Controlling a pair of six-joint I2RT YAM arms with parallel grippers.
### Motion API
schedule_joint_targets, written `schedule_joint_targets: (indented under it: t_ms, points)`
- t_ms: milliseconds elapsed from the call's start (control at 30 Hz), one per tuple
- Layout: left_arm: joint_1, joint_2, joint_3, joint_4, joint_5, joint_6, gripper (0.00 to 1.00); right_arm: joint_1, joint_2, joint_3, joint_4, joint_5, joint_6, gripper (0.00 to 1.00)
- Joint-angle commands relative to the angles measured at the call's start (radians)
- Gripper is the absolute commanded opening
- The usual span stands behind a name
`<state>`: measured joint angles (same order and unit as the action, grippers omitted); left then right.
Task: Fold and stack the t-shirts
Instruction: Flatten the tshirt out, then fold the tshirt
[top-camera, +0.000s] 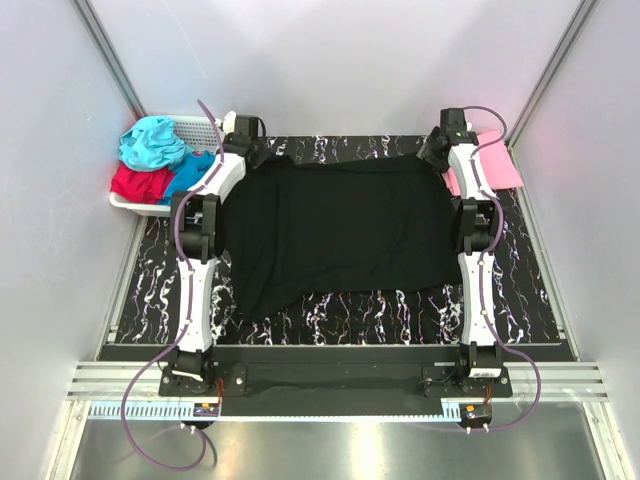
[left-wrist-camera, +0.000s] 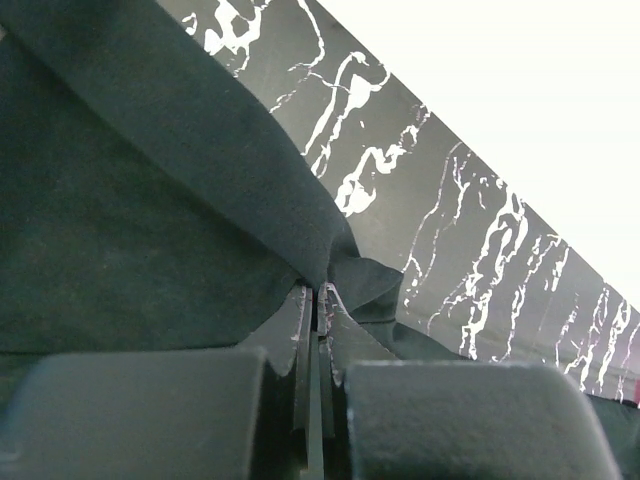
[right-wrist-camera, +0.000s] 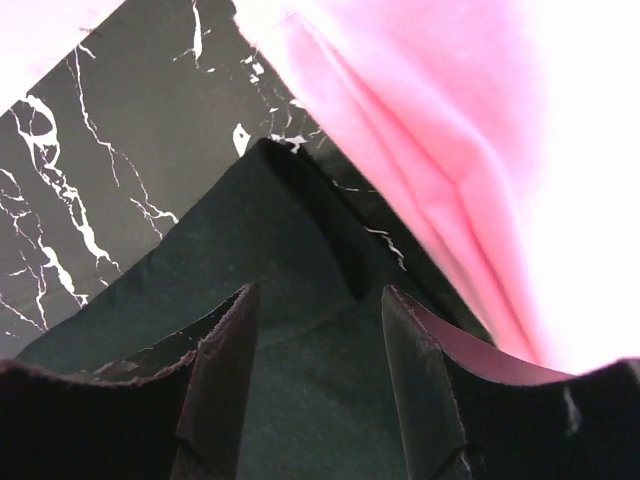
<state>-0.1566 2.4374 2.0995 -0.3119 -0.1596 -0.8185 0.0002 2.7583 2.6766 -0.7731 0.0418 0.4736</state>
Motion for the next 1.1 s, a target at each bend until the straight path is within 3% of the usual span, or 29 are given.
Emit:
schedule_joint_targets:
  t_ms: [0,100,200,233,267,333,400,1067]
  points:
    - [-0.006,-0.08,-0.006,0.034,0.019,0.019,0.0,0.006,0.03,-0.011,0.052,-0.039,0.029,0.58]
    - [-0.006,-0.087,-0.004,0.033,0.015,0.022,0.0,0.006,0.035,-0.017,0.052,-0.068,0.046,0.54]
    - [-0.008,-0.09,0.001,0.033,0.015,0.025,0.0,0.006,0.038,-0.018,0.057,-0.077,0.053,0.43]
    - [-0.006,-0.09,0.001,0.034,0.015,0.025,0.0,0.006,0.04,-0.017,0.06,-0.082,0.053,0.38]
    - [-0.006,-0.09,0.002,0.033,0.015,0.025,0.0,0.006,0.041,-0.012,0.06,-0.082,0.054,0.23]
    - [-0.006,-0.092,0.002,0.034,0.014,0.027,0.0,0.006,0.04,-0.011,0.06,-0.083,0.056,0.07]
    - [-0.004,-0.095,0.001,0.033,0.012,0.025,0.0,0.006,0.032,-0.007,0.058,-0.082,0.054,0.0]
    - [0.026,-0.225,-0.004,0.048,-0.077,0.076,0.0,0.006,-0.137,-0.106,0.031,0.043,-0.079,0.0]
